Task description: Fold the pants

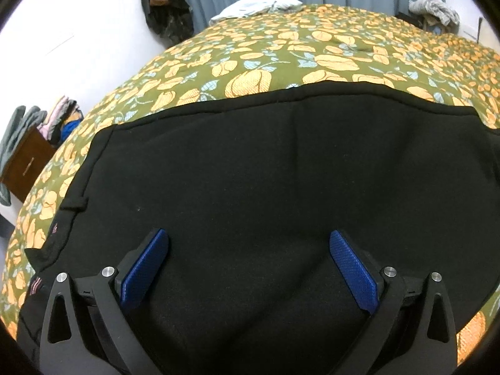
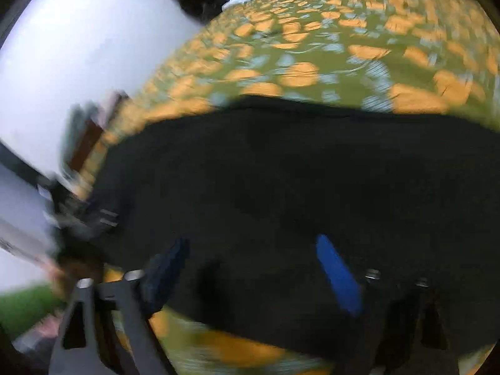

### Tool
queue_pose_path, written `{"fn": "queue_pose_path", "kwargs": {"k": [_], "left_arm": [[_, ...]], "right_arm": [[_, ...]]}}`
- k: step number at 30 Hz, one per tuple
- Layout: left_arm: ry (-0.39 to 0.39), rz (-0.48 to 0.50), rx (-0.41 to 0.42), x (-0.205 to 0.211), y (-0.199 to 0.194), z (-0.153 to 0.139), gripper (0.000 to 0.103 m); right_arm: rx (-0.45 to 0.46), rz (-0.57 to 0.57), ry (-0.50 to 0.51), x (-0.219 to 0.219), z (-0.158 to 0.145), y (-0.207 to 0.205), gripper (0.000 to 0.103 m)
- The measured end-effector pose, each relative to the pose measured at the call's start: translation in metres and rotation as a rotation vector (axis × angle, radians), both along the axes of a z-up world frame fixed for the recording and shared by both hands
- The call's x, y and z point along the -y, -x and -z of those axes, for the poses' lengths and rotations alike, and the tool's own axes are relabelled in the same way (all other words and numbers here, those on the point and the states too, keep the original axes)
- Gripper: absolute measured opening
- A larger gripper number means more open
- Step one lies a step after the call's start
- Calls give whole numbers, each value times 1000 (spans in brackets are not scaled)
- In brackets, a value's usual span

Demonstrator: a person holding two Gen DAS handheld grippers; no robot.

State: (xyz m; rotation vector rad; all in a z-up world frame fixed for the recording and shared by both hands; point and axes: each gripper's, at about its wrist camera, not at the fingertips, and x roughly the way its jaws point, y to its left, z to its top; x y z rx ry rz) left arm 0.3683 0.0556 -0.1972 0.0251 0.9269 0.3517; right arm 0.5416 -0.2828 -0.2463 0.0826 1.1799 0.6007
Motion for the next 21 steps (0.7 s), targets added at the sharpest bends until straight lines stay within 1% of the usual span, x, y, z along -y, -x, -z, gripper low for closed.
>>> {"fn": "queue_pose_path", "kwargs": {"k": [1, 2, 4, 6, 7, 8, 9, 10, 11, 12, 13, 14, 15, 17, 19, 20, 21], "left_arm": [[-2, 1, 2, -1, 0, 0, 103], [-2, 2, 4, -1, -1, 0, 103], [-3, 2, 3, 4, 1, 0, 103], [-11, 2, 2, 4, 4, 0, 103], [-13, 2, 1, 4, 4, 0, 103], [-14, 2, 1, 4, 4, 0, 103], [-17, 2, 0, 4, 5, 1, 103], [-19, 2, -1, 5, 4, 1, 103], [-23, 1, -3, 5, 4, 1, 103], [-24, 1, -4, 5, 4, 1, 102], [-25, 1, -5, 5, 4, 0, 102], [-26, 1, -6, 6, 4, 0, 103], [-30, 0, -10, 6, 4, -1, 103], [-40, -2, -20, 8, 3, -3, 103], [-63, 3, -64, 12, -1, -13, 102], [-64, 12, -77, 15, 0, -20, 102], [-32, 38, -47, 21, 10, -38, 102]], "right_arm": [[-6, 34, 11, 23, 0, -10, 29], [-15, 117, 41, 61, -1, -22, 14], [-2, 275, 92, 129, -6, -34, 13], [-1, 500, 197, 214, -12, -36, 13], [-15, 597, 230, 249, -14, -32, 14], [-31, 727, 263, 291, -20, -21, 14], [-30, 823, 279, 319, -28, -9, 16], [-22, 880, 298, 339, -39, 1, 20], [5, 914, 297, 352, -52, 15, 27], [23, 947, 381, 358, -65, 29, 45], [56, 959, 436, 357, -77, 43, 84], [132, 945, 410, 352, -93, 66, 91], [185, 920, 344, 345, -108, 88, 91], [229, 870, 258, 317, -127, 133, 91], [267, 801, 173, 277, -136, 176, 91], [280, 752, 112, 247, -141, 212, 92], [280, 721, 75, 225, -140, 238, 94]]}}
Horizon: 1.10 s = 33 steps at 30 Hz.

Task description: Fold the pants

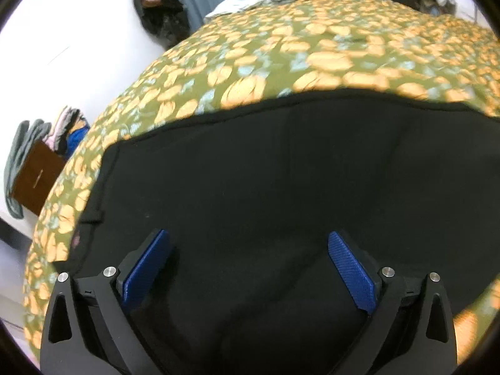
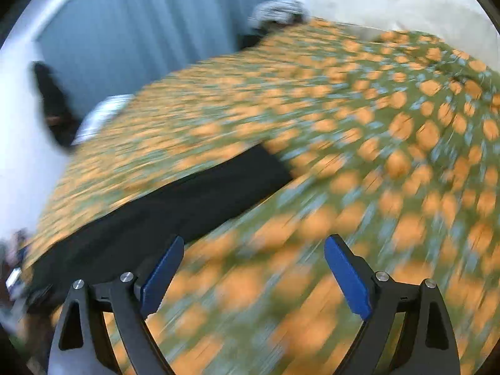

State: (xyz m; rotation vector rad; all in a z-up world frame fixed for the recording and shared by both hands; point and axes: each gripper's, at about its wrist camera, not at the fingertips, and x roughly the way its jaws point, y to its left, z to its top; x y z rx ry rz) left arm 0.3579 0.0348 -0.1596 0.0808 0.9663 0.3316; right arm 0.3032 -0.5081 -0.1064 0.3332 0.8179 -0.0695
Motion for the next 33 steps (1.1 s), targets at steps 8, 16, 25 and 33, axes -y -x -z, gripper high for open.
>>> {"fn": "queue_pose_path", "kwargs": {"k": [8, 16, 25, 33], "left_arm": [[212, 251, 38, 72, 135, -43, 102], [220, 221, -45, 63, 197, 3, 102], [138, 204, -50, 75, 195, 15, 103], [129, 210, -50, 67, 202, 20, 103]], "right_arm": [[-59, -237, -162, -175, 48, 130, 101], [-53, -258, -27, -204, 64, 129, 102], [-197, -165, -176, -176, 117, 122, 103], [-228, -215, -67, -190, 117, 121, 103]]}}
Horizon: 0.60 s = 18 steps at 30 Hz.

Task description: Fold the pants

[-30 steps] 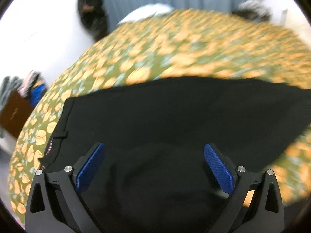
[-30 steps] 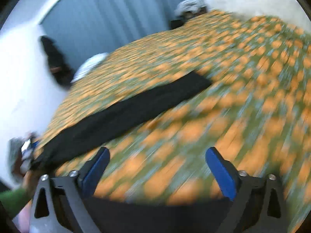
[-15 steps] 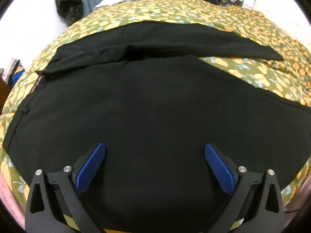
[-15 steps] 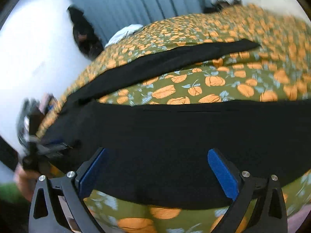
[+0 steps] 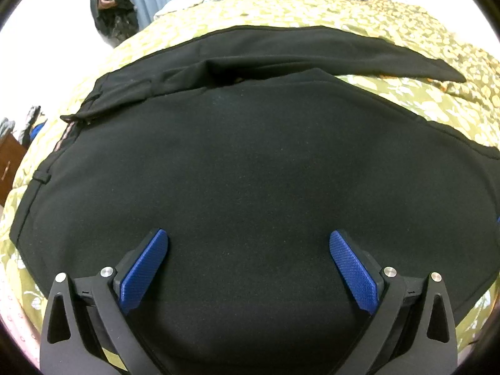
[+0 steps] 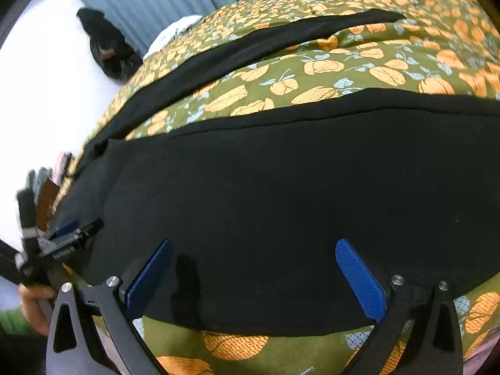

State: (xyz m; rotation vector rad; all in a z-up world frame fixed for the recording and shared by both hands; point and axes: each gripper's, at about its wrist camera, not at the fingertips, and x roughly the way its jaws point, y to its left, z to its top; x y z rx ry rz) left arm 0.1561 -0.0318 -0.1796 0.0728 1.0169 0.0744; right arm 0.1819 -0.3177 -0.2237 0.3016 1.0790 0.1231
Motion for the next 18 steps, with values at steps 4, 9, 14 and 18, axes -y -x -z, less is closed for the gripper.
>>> {"fn": "queue_pose_path", "kwargs": {"k": [4, 9, 14, 18], "left_arm": [[1, 4, -16, -1, -1, -1, 103], [-1, 5, -24, -1, -1, -1, 103], [21, -15, -76, -5, -7, -16, 102], [61, -87, -30, -32, -23, -44, 102]], "right_arm": [[8, 73, -143, 35, -15, 7, 103], [3, 478, -205, 149, -15, 35, 103], [59, 619, -65, 174, -58, 57, 103], [115, 539, -74, 145, -71, 63, 103]]}}
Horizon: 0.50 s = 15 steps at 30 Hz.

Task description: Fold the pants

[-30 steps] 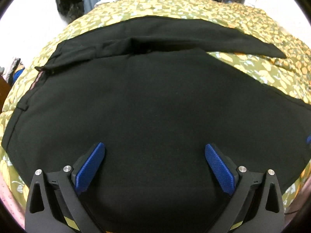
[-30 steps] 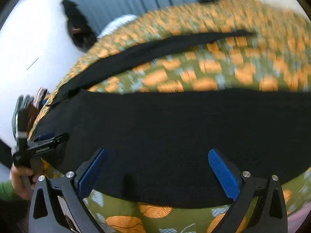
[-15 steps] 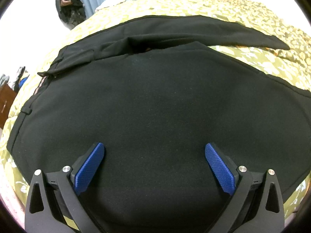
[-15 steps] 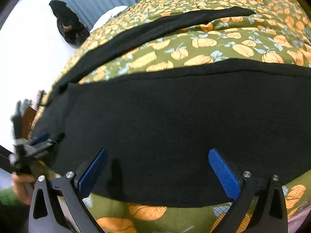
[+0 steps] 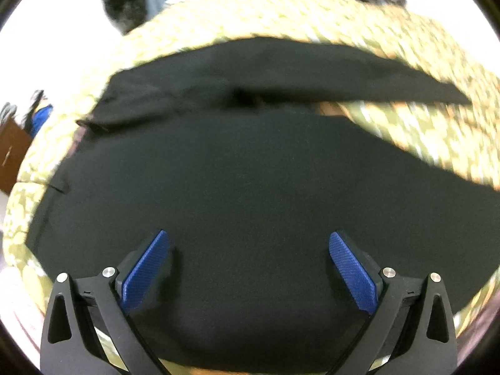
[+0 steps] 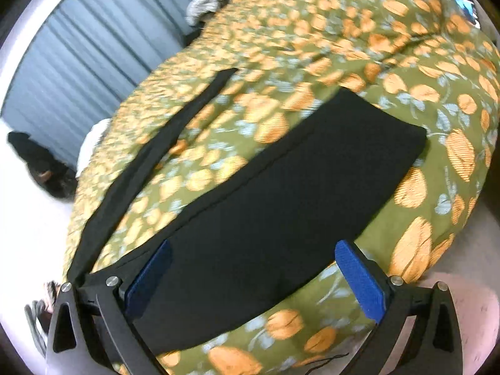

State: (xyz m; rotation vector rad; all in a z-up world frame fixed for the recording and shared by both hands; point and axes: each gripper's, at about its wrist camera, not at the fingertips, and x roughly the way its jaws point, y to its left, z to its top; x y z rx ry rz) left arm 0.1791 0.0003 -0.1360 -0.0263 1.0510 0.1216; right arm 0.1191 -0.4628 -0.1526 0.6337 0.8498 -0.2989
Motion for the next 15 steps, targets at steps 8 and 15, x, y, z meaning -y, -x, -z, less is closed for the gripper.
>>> {"fn": "queue_pose_path", "kwargs": {"k": [8, 15], "left_arm": [[5, -355, 152, -113, -83, -38, 102], [-166, -337, 26, -125, -159, 49, 103]], "right_arm": [[-82, -251, 1, -70, 18, -53, 103], [18, -676, -1, -192, -14, -212, 103]]}}
